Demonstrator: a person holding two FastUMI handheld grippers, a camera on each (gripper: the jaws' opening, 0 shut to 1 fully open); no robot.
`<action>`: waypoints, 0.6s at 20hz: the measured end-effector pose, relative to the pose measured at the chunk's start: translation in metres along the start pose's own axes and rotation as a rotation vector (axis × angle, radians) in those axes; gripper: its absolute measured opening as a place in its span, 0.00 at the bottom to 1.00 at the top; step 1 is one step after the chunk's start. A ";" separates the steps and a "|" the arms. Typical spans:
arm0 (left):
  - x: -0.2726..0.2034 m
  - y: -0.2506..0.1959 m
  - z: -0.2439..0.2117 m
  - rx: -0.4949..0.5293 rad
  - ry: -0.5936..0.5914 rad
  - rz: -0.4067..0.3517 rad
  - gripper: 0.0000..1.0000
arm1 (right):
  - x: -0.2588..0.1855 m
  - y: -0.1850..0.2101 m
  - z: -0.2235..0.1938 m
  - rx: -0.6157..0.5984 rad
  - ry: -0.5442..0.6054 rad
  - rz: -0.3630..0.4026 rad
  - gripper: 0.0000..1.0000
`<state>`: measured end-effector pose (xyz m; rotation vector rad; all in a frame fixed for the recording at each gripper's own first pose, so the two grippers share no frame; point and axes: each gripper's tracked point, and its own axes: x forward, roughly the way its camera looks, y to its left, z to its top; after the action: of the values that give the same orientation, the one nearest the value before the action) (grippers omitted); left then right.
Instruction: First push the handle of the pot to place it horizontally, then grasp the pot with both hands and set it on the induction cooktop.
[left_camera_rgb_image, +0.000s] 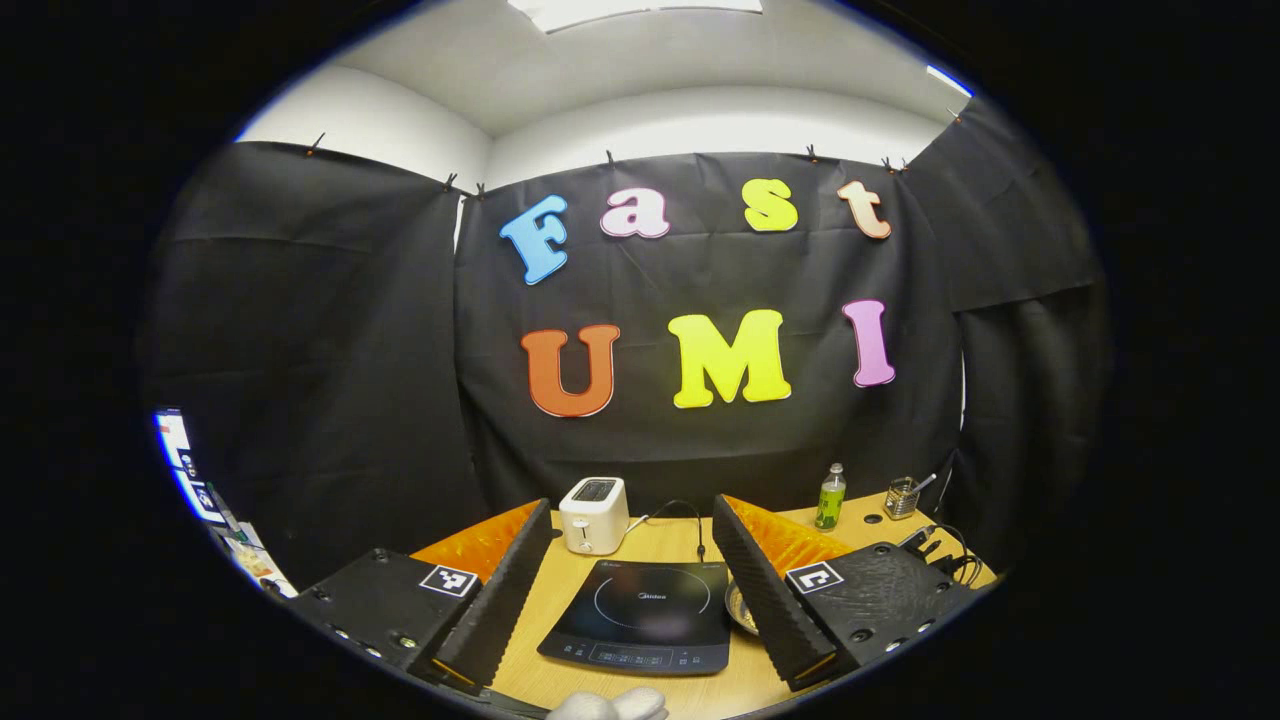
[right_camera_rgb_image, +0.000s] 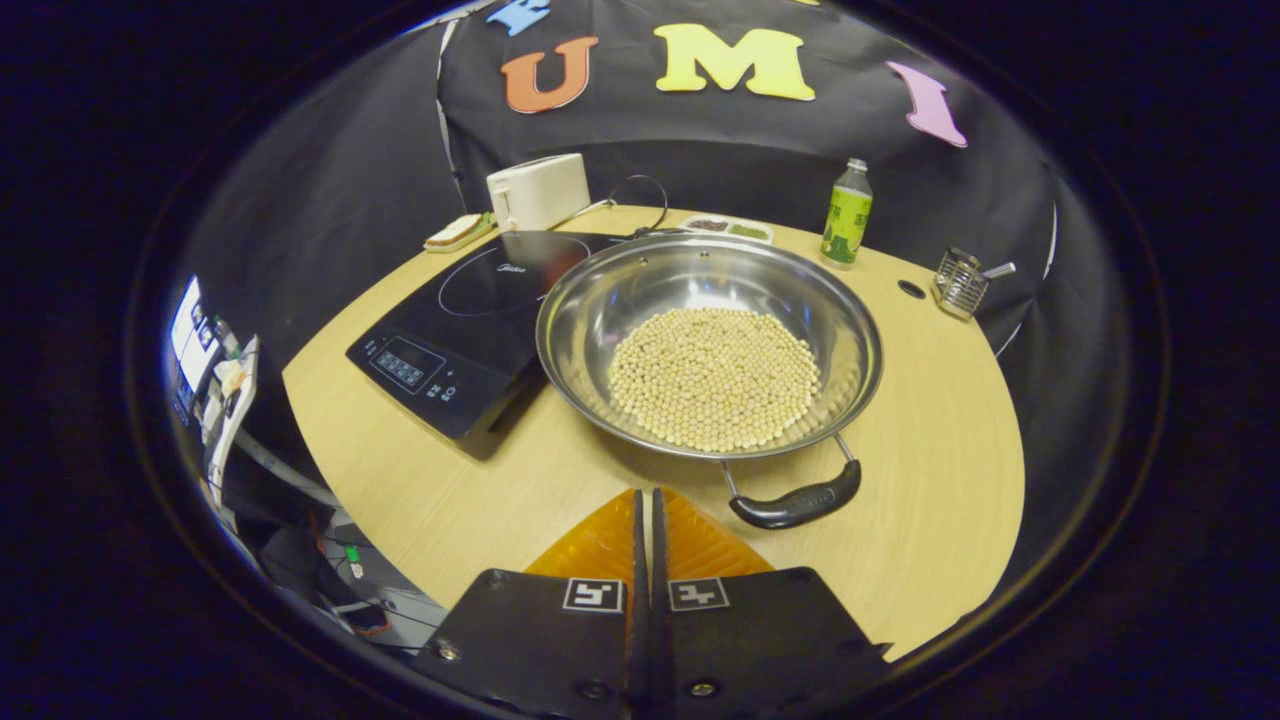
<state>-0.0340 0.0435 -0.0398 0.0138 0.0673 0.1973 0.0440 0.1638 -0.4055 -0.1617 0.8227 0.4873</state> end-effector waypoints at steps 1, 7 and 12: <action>0.000 0.001 0.000 0.000 0.002 0.002 0.96 | 0.004 -0.004 0.001 -0.006 0.003 -0.007 0.00; 0.007 -0.002 -0.002 -0.001 0.009 -0.001 0.96 | 0.010 -0.020 0.003 0.053 0.017 -0.015 0.00; 0.015 -0.010 -0.001 -0.003 0.005 -0.020 0.96 | 0.010 -0.029 0.000 0.058 0.024 -0.028 0.00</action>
<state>-0.0179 0.0369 -0.0422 0.0099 0.0720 0.1773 0.0635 0.1415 -0.4140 -0.1253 0.8560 0.4358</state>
